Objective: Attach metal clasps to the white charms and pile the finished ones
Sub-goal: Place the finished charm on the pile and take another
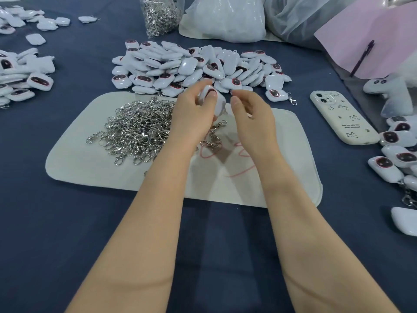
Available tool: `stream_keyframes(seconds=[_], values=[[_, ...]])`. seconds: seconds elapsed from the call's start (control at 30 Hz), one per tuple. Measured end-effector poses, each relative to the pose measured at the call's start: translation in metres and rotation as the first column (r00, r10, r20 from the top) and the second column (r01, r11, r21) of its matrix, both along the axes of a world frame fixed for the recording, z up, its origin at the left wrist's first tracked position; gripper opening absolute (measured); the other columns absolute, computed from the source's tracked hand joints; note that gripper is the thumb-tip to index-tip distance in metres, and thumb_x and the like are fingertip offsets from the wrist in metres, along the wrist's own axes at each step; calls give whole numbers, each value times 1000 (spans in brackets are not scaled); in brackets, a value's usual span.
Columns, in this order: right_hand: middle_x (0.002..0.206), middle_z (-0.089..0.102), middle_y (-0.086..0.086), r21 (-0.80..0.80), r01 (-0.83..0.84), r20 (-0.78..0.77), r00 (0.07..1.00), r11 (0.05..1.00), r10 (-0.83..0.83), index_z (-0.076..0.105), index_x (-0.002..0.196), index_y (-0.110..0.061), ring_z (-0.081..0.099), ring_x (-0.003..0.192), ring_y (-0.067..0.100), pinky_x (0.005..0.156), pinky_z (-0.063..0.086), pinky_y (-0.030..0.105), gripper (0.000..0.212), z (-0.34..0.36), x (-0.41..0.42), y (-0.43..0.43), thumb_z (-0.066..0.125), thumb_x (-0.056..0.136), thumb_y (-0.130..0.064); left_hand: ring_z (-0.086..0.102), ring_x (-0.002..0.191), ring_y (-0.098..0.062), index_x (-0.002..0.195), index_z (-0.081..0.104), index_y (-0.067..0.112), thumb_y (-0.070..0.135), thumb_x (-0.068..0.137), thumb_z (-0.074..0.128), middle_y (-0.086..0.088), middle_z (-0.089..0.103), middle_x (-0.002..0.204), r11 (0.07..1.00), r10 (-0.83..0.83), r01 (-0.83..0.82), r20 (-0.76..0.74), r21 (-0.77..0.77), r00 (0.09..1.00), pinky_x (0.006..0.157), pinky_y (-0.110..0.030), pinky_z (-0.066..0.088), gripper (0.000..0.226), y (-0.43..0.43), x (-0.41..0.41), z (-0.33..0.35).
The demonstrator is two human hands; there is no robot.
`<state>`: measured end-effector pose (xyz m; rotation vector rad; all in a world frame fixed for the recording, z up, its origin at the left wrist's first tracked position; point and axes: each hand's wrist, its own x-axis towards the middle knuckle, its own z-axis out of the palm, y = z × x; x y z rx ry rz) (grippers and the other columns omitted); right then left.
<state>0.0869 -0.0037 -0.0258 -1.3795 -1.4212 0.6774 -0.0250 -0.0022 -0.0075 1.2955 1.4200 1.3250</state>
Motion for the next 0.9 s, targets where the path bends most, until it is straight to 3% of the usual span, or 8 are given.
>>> stream_keyframes(seconds=[0.07, 0.13, 0.27, 0.43, 0.57, 0.7, 0.77, 0.9], values=[[99, 64, -11, -40, -64, -51, 997, 997, 62, 63, 109, -19, 60, 89, 3, 83, 47, 18, 18, 4, 2, -1, 53, 94, -22, 54, 56, -2, 127, 57, 21, 19, 96, 49, 3, 62, 93, 998, -37, 38, 23, -42, 999, 64, -21, 50, 32, -1, 3, -2], [89, 66, -8, -80, -109, -14, 994, 991, 108, 65, 104, -17, 61, 81, 6, 76, 50, 25, 15, 7, 5, -2, 56, 93, -21, 53, 58, -3, 128, 56, 20, 20, 95, 49, 6, 63, 90, 998, -41, 41, 19, -47, 999, 67, -21, 50, 34, -1, 7, -2], [72, 65, -5, -168, -132, -171, 980, 977, 103, 65, 93, -20, 54, 53, 3, 57, 47, 17, 5, 18, 22, -8, 60, 91, -22, 53, 54, 0, 125, 55, 13, 17, 94, 52, 3, 60, 84, 997, -5, 13, 104, -72, 995, 60, -19, 51, 31, -1, 22, -2], [62, 60, -7, -205, 110, -176, 973, 973, -147, 64, 70, -19, 48, 46, 5, 58, 42, 27, 24, 22, 54, -22, 56, 92, -25, 53, 51, -1, 89, 59, 13, 10, 92, 54, 3, 58, 68, 994, -62, 76, 174, -78, 983, 66, -25, 53, 6, -8, 71, 5], [94, 67, -2, -163, 457, -177, 859, 875, -481, 63, 96, -15, 62, 84, 12, 78, 51, 33, 16, 19, 100, -42, 58, 90, -29, 66, 85, -24, 100, 63, 12, 15, 90, 57, -10, 69, 94, 945, -276, 292, 117, -145, 954, 90, -40, 53, 12, -19, 130, 9], [97, 64, 7, -109, 657, -215, 717, 746, -663, 56, 102, -10, 64, 89, 25, 84, 53, 47, 17, 19, 151, -74, 58, 89, -21, 63, 105, -28, 127, 55, 14, 11, 88, 56, -13, 64, 117, 861, -461, 476, 119, -178, 879, 96, -41, 50, 39, -42, 193, 12], [98, 65, 7, -106, 719, -244, 651, 687, -719, 54, 109, -8, 64, 92, 24, 87, 52, 45, 21, 19, 173, -88, 55, 89, -13, 61, 108, -24, 130, 53, 12, 13, 90, 54, -11, 61, 122, 832, -507, 522, 124, -187, 853, 98, -38, 48, 40, -53, 220, 12], [108, 61, 3, -128, 748, -306, 595, 651, -743, 51, 121, -12, 61, 97, 16, 86, 52, 29, 33, 15, 195, -105, 51, 88, -10, 56, 80, -11, 110, 64, 3, 19, 96, 47, -5, 64, 95, 751, -617, 637, 160, -172, 770, 68, -19, 46, 28, -74, 254, 15]])
